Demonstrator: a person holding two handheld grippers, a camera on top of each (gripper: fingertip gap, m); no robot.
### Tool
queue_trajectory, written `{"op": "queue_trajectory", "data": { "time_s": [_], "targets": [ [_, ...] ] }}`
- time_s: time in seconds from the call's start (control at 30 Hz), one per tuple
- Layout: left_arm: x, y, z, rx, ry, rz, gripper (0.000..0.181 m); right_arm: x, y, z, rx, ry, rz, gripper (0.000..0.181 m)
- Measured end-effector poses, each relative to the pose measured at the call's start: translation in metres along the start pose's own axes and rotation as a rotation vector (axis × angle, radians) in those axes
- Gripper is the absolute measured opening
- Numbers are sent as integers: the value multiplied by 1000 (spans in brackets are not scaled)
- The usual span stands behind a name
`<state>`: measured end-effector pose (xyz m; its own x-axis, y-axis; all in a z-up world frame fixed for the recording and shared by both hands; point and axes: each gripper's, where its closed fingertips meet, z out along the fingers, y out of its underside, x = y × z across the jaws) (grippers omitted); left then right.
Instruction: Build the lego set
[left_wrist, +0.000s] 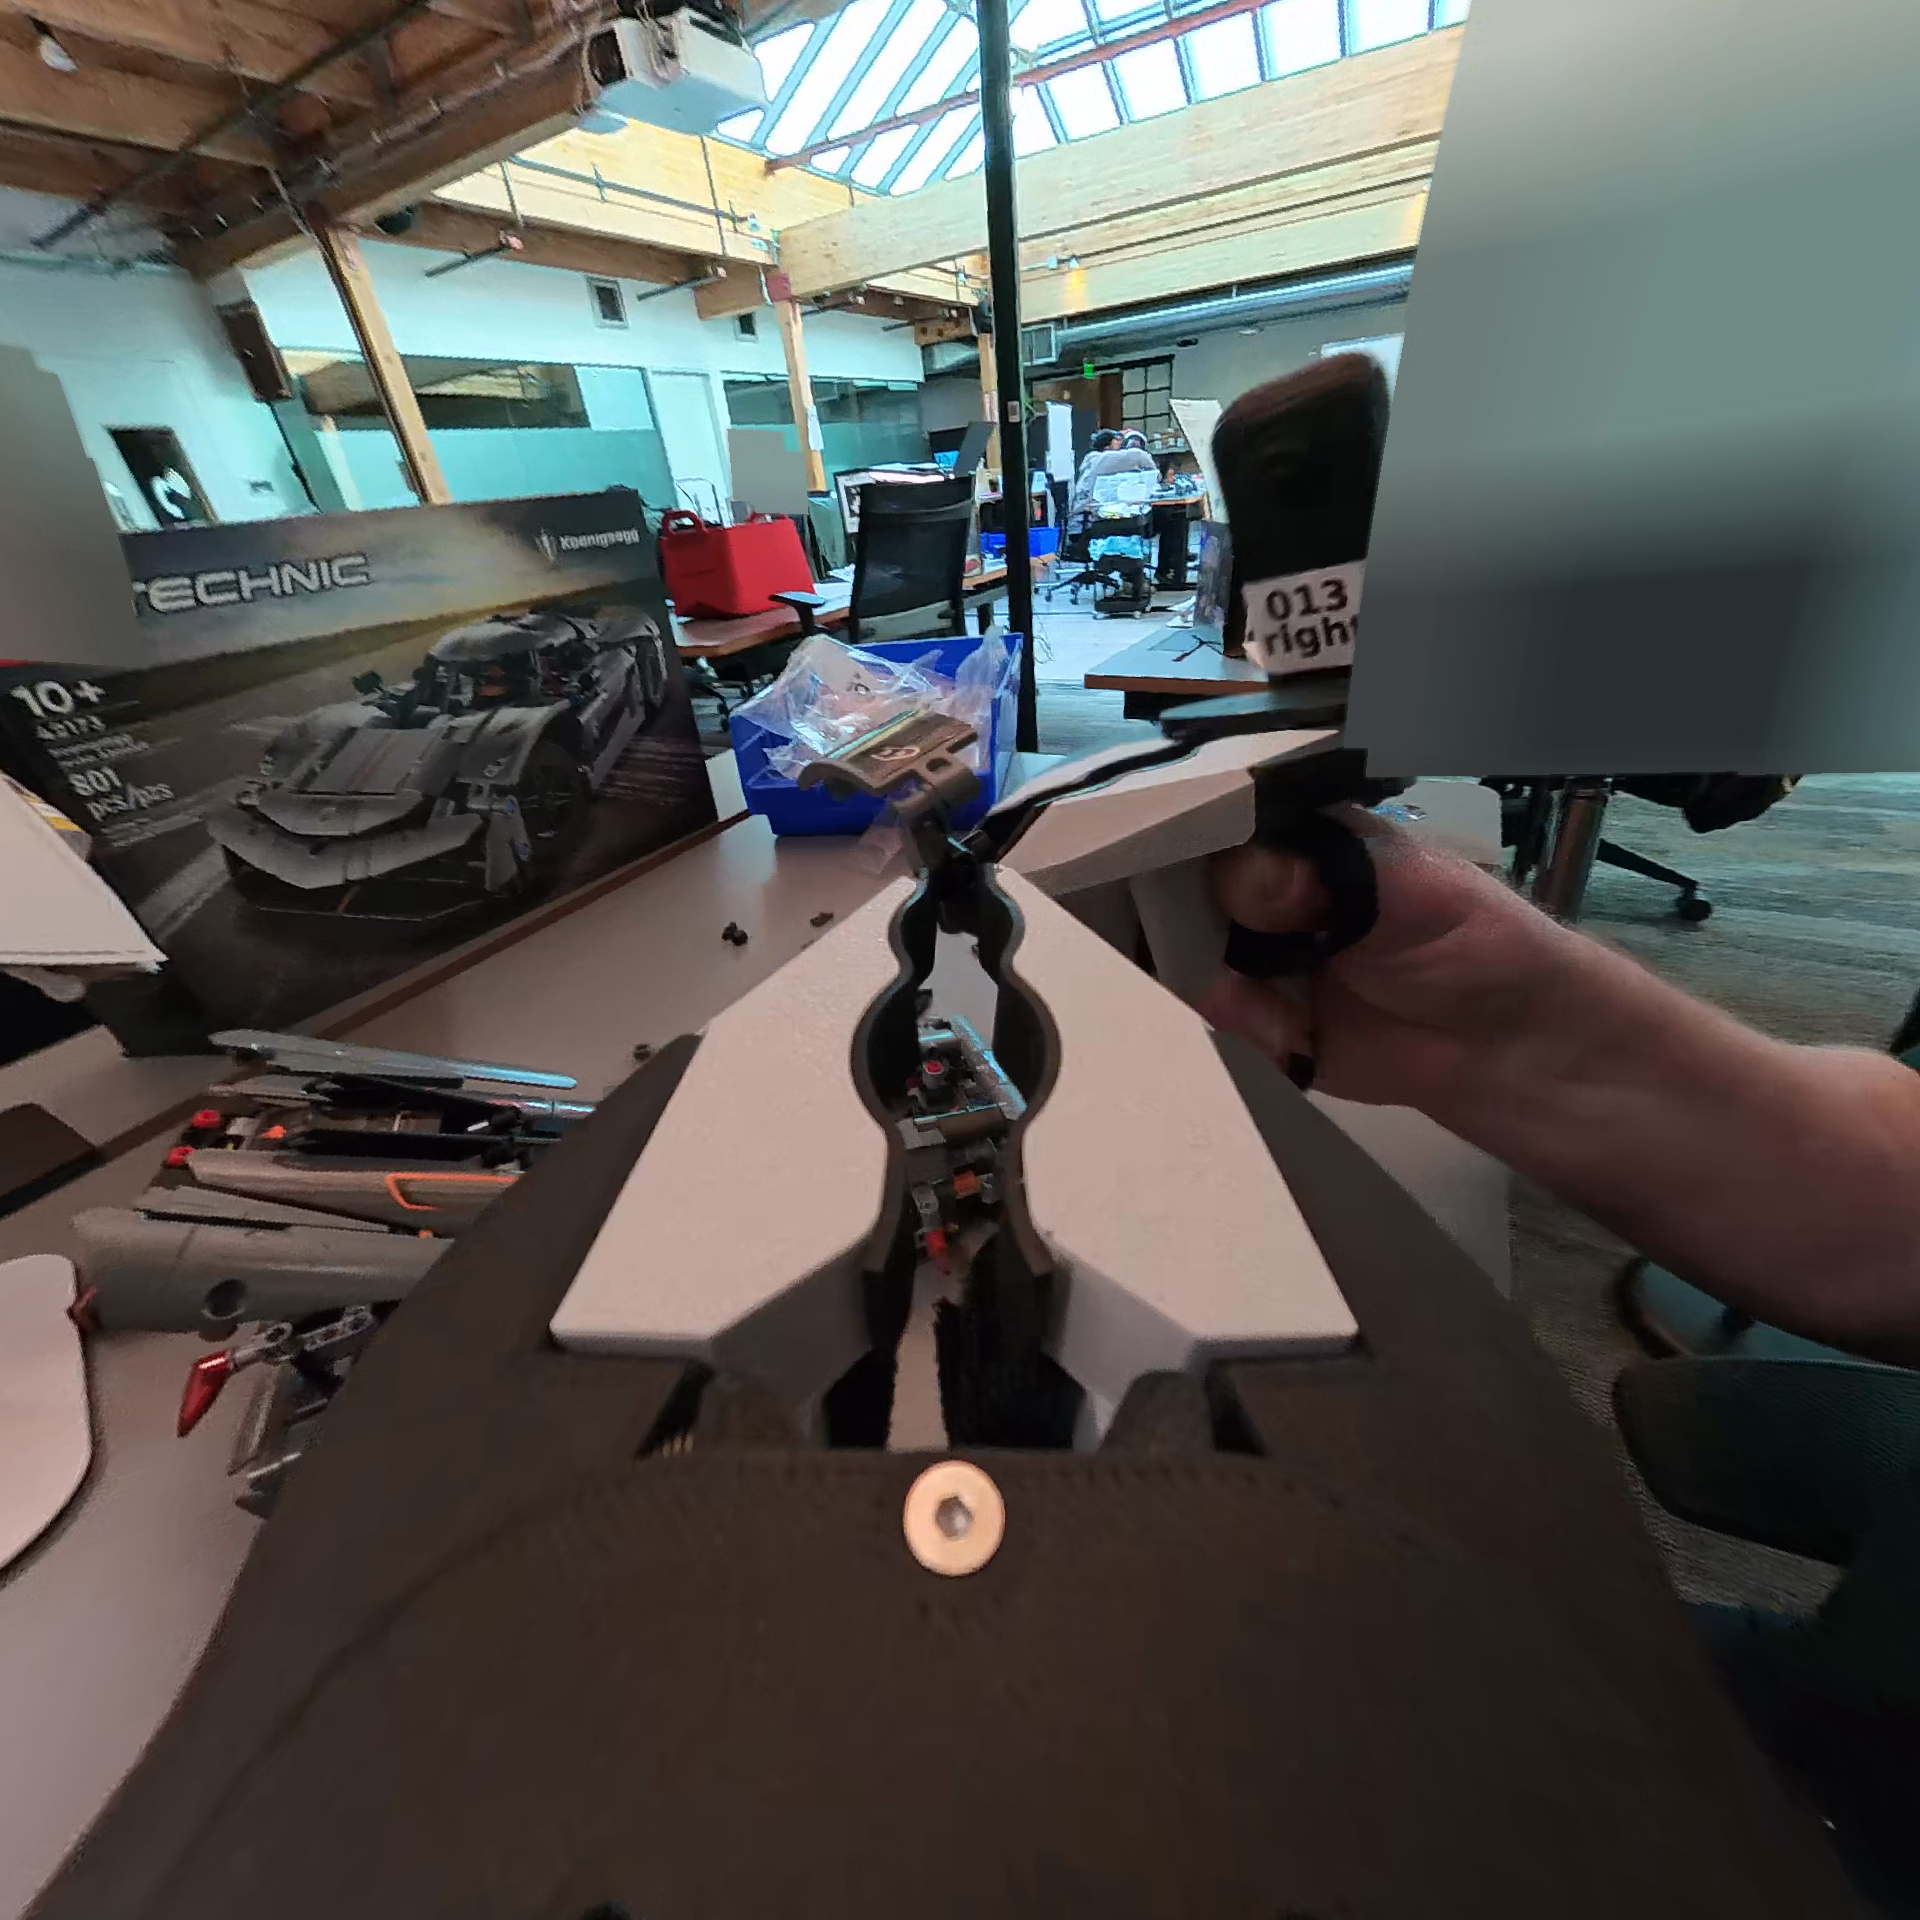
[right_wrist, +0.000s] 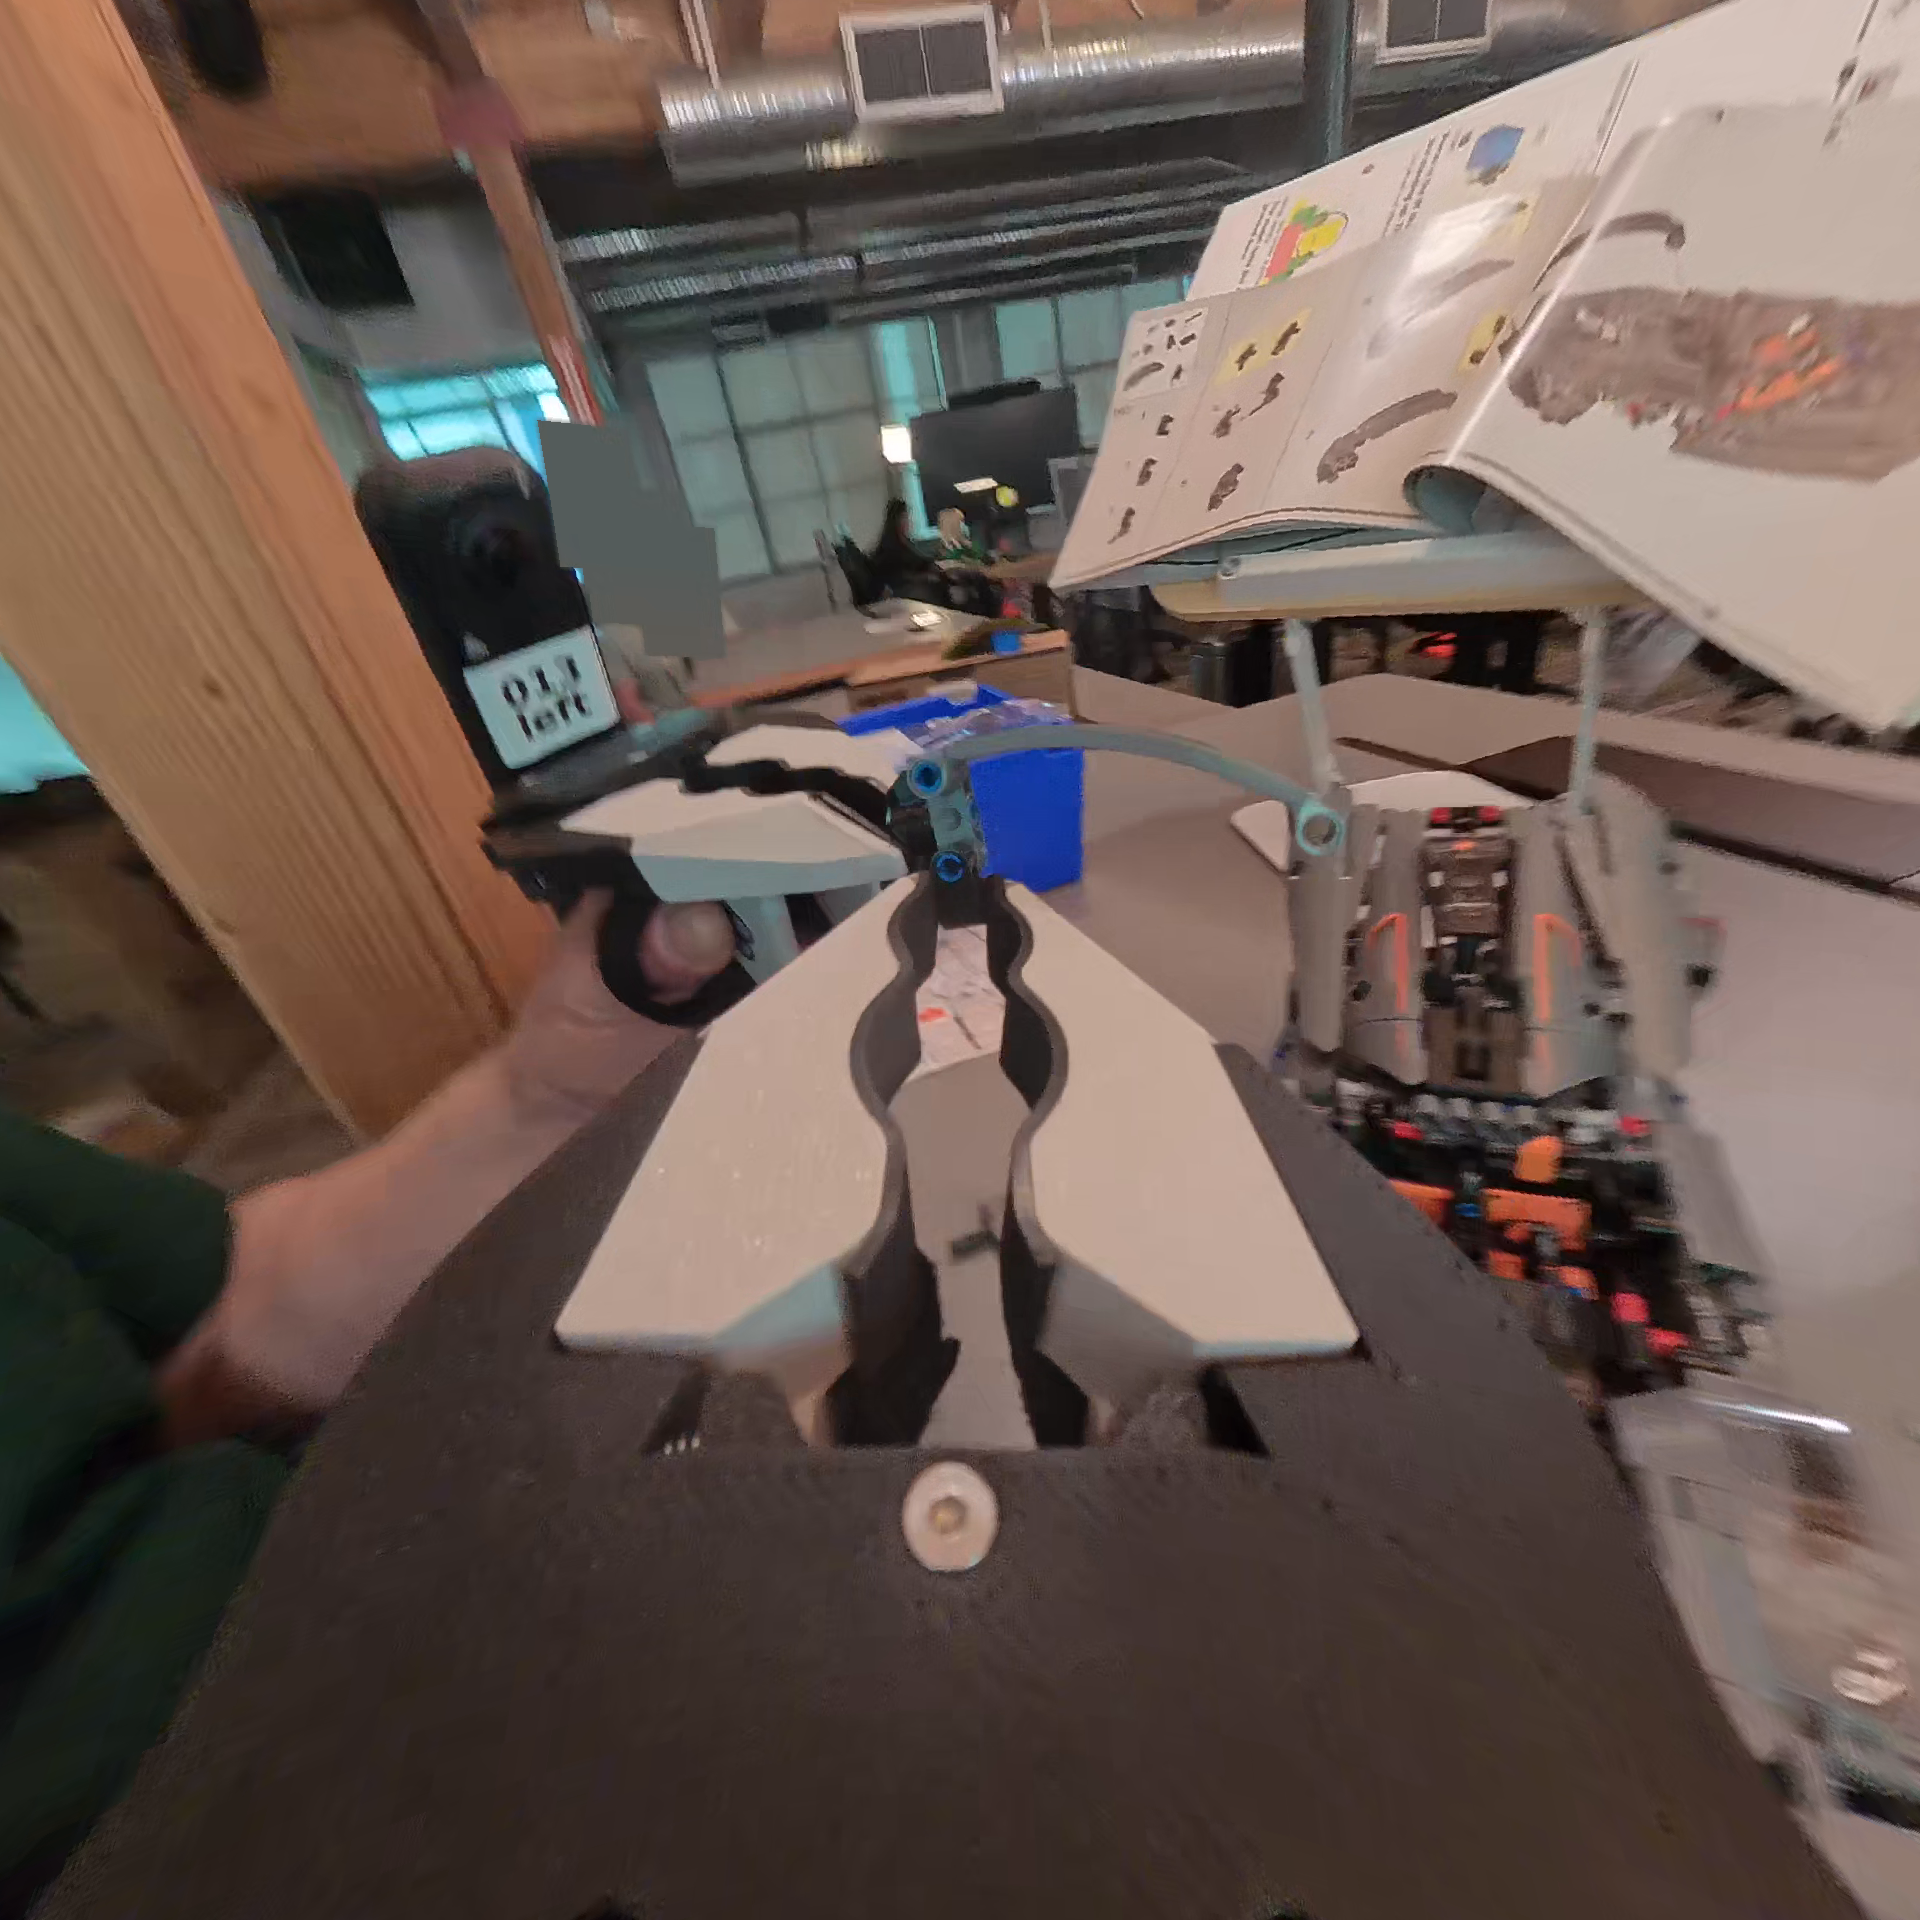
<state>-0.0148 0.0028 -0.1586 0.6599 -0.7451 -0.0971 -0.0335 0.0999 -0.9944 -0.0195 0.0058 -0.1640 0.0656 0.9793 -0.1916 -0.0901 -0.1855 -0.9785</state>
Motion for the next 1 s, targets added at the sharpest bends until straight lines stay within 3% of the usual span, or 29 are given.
{"op": "queue_trajectory", "data": {
  "time_s": [0.13,0.33,0.6,0.83,1.0],
  "targets": [
    [-3,1,3,-38,-49,41,5,4,-1,1,73,-82,203,8],
    [-12,-1,4,-34,-62,-71,5,14,-5,-7,109,-23,135,15],
    [-17,-2,6,40,40,-297,5,14,1,-3,44,-3,75,17],
    [-16,0,9,36,38,-303,6,15,1,2,40,17,37,9],
    [-18,-1,8,59,58,-340,5,17,0,0,44,29,30,14]
  ]
}}
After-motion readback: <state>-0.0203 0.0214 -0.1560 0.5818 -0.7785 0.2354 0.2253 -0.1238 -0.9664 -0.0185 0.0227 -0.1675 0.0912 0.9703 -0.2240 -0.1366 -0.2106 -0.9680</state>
